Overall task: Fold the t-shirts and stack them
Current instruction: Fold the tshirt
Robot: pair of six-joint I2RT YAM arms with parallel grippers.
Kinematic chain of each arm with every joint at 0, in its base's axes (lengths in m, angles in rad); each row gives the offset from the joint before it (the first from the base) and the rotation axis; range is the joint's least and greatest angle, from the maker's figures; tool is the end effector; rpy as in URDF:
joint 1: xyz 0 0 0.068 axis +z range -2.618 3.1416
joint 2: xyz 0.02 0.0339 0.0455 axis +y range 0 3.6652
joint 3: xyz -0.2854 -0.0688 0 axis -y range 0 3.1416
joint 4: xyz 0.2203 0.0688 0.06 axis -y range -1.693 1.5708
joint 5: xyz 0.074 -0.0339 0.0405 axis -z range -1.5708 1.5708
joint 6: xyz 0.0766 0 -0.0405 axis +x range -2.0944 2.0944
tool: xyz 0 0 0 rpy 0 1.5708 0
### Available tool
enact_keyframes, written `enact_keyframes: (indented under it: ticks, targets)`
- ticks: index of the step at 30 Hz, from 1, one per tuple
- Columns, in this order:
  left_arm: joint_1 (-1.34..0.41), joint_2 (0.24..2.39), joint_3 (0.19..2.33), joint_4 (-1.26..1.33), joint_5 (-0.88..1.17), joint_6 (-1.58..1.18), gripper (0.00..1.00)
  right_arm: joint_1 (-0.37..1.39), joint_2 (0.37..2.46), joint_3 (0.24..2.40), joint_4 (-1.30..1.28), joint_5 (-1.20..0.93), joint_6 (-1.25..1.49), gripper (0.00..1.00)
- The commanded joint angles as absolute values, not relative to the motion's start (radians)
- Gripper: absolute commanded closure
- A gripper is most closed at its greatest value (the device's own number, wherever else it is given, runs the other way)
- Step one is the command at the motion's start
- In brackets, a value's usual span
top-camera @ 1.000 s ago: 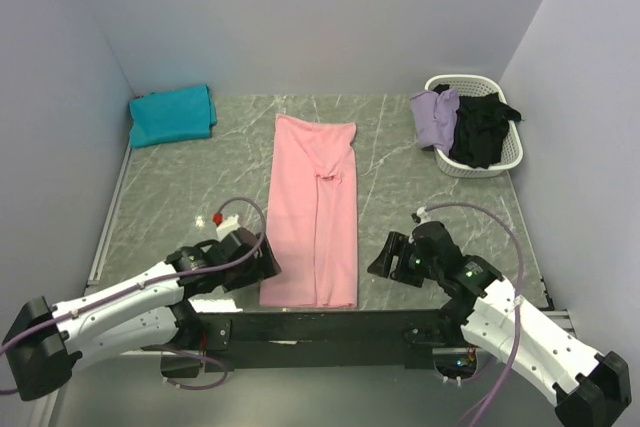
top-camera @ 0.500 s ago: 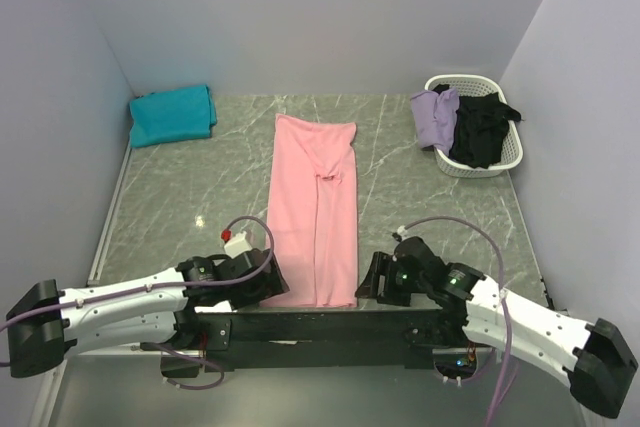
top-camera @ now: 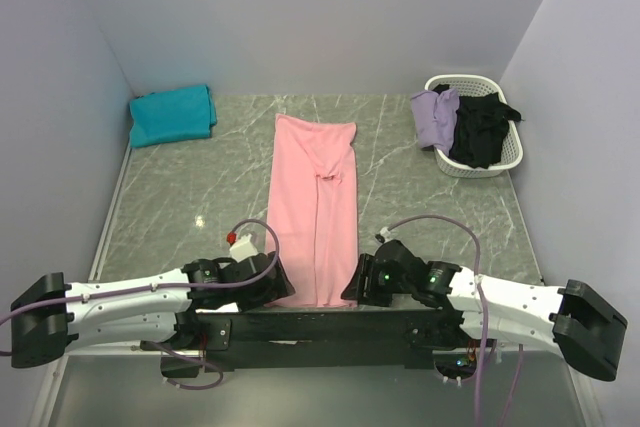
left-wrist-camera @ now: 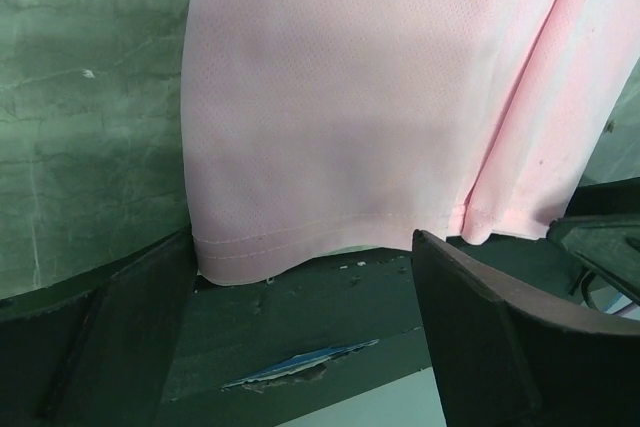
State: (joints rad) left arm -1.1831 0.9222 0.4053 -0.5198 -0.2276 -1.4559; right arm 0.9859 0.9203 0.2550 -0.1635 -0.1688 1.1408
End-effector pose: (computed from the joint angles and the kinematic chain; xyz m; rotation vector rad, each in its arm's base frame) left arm 0.0706 -0.1272 0.1563 -0.4543 2.6841 -0.6437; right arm 0.0768 0.1393 0.1416 0.1218 2.7330 1.0420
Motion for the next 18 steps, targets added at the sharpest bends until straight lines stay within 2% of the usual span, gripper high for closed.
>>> enact_keyframes:
  ticks: [1, 5, 8, 10, 16, 18]
  targets:
    - [-1.192, 0.913, 0.373, -0.586, -0.244, -1.485, 0.07, 0.992, 0.925, 0.224, -0.156, -0.104, 1.172, 0.44]
    - [-1.193, 0.899, 0.368, -0.615, -0.242, -1.489, 0.06, 0.991, 0.943, 0.224, -0.137, -0.121, 1.166, 0.45]
    - [-1.193, 0.897, 0.370, -0.666, -0.261, -1.496, 0.01, 0.994, 0.965, 0.230, -0.137, -0.126, 1.163, 0.39]
    - [-1.193, 0.905, 0.368, -0.687, -0.281, -1.499, 0.03, 0.994, 0.966, 0.232, -0.141, -0.124, 1.160, 0.35]
    - [-1.195, 0.940, 0.357, -0.669, -0.285, -1.509, 0.04, 0.996, 0.966, 0.232, -0.166, -0.115, 1.161, 0.34]
    - [-1.195, 0.951, 0.353, -0.644, -0.284, -1.505, 0.09, 0.996, 0.960, 0.219, -0.158, -0.115, 1.177, 0.35]
